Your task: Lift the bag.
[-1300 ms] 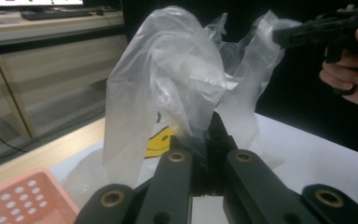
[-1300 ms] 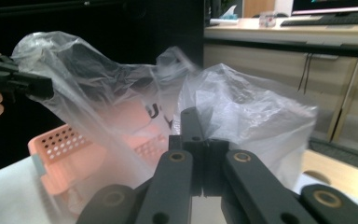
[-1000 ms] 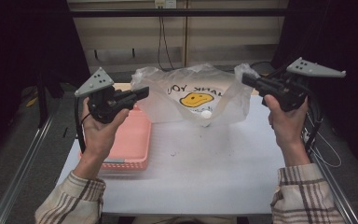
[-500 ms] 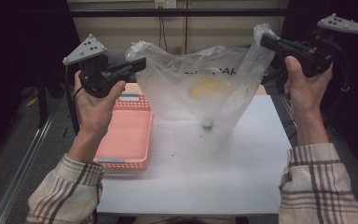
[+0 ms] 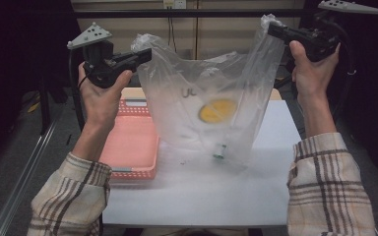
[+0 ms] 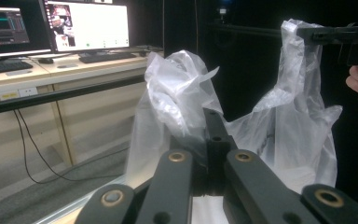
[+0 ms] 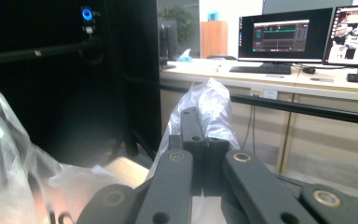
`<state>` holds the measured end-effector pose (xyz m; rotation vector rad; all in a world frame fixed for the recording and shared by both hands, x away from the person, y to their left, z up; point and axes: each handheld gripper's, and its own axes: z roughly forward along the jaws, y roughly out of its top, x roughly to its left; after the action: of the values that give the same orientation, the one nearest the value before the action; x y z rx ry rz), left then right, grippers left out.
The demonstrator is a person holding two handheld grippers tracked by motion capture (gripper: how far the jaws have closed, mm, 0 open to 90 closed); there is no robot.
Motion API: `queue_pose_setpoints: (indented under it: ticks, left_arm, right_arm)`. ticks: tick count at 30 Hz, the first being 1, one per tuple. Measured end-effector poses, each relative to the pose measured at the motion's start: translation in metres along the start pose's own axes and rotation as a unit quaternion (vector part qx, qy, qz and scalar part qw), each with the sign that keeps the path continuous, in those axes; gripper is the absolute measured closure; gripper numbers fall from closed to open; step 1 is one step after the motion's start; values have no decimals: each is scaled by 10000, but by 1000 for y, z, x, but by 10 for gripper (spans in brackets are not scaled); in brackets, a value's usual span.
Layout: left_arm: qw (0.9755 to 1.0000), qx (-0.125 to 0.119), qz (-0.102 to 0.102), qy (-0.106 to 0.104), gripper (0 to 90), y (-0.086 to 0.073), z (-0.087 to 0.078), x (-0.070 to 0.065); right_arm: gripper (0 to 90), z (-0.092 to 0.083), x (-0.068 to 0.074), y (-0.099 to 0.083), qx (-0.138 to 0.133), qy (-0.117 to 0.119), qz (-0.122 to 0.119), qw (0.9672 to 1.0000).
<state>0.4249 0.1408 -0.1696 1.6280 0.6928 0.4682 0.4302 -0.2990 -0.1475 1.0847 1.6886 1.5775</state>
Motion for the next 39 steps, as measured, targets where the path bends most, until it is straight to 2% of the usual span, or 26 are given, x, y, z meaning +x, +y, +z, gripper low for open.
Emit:
queue_pose_setpoints:
  ticks: [3,5,9,13,17,20,23,26,28,31,33,34,39]
  left_arm:
    - [10000,10,29,17,900,0,-2,1]
    - [10000,73,20,46,900,-8,0,1]
    - [9994,348,40,77,900,-32,14,6]
    - [9983,556,-126,126,900,-52,26,15]
    - [9968,769,-64,216,900,-71,38,18]
    - [9967,795,-76,117,900,-85,45,19]
    - [9956,915,-173,141,900,-99,51,22]
    - [9951,951,-217,153,896,-107,54,25]
    - [9952,933,-256,165,842,-108,54,25]
    - [9953,936,-216,140,755,-106,50,23]
    - [9953,921,-218,214,555,-103,46,18]
    - [9956,887,-208,231,489,-101,43,16]
    - [9960,840,-144,280,273,-98,33,11]
  right_arm:
    - [900,1,2,6,-57,0,-101,9999]
    - [900,1,3,3,36,-35,-196,9998]
    - [900,2,-1,-25,224,-37,-104,9997]
    - [900,5,-7,-57,533,-140,-118,9984]
    - [900,8,-13,-83,822,-236,-97,9963]
    - [900,8,-18,-100,983,-306,-84,9946]
    - [900,8,-23,-116,1209,-383,-150,9918]
    - [900,9,-27,-127,1259,-396,-61,9912]
    - [895,8,-28,-130,1229,-379,2,9917]
    - [731,8,-28,-133,1174,-294,61,9926]
    - [597,8,-25,-134,1146,-259,126,9930]
    - [565,7,-23,-134,1159,-240,123,9929]
    - [407,3,-11,-133,1151,-365,-16,9927]
